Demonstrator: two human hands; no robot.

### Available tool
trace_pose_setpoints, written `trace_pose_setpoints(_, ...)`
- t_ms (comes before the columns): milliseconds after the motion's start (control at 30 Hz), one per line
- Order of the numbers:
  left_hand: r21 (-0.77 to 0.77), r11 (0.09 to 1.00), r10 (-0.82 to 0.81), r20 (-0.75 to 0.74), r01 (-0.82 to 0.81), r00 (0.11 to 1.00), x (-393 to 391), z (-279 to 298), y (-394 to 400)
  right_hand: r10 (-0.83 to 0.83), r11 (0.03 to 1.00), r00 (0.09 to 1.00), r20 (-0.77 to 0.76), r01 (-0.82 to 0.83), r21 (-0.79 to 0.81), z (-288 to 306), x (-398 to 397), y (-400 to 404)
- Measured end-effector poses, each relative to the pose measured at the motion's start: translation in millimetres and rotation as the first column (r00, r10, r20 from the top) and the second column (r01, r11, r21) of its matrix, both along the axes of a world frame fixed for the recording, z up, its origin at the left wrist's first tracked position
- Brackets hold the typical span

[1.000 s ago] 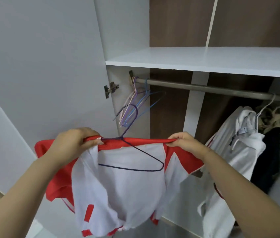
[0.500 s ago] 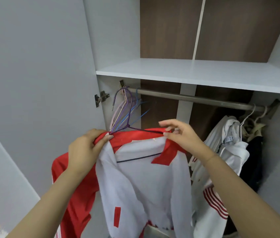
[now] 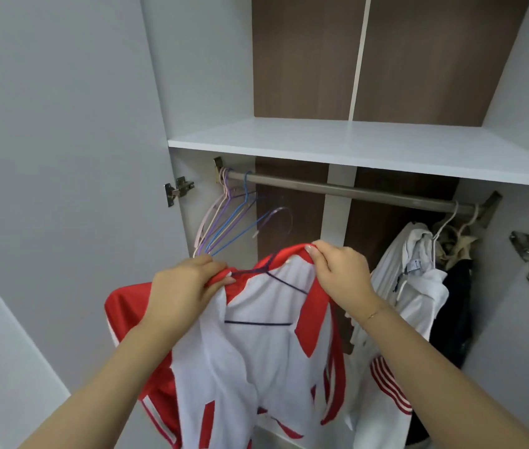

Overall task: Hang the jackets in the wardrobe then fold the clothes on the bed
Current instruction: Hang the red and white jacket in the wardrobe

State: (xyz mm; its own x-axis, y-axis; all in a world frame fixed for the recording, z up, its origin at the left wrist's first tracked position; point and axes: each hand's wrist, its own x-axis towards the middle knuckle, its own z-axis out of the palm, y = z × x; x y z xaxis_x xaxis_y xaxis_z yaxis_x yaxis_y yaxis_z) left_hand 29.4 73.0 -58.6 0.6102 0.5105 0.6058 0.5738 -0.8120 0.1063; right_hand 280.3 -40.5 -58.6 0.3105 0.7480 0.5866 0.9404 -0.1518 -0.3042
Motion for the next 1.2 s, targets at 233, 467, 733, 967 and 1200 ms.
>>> trace_pose_setpoints(233,-0.053,0.993,0.114,0.233,-0.104,0.966,1,-9,-4,0.238,0.872,0.383,-0.893,-0.489,0.023,33,-4,1)
trace_pose_setpoints(467,-0.199,0.979,0.056,0.449,0.039,0.892,-14,-7,10,0.416,0.856,0.872,-0.257,-0.471,-0.212,7,2,7)
trace_pose_setpoints(733,-0.203,0.979,0.074,0.505,0.035,0.86,12,16,8,0.075,0.988,0.997,-0.037,-0.079,-0.132,-6,-12,27)
trace_pose_setpoints(967,-0.329,0.914,-0.17,0.216,0.235,0.961,47,21,-2,0.018,0.999,0.963,-0.268,-0.027,-0.031,19,15,29)
trace_pose_setpoints(1200,-0.045,0.985,-0.15,0.256,0.167,0.955,86,69,69,0.04,0.992,0.935,-0.353,0.004,0.123,70,32,32)
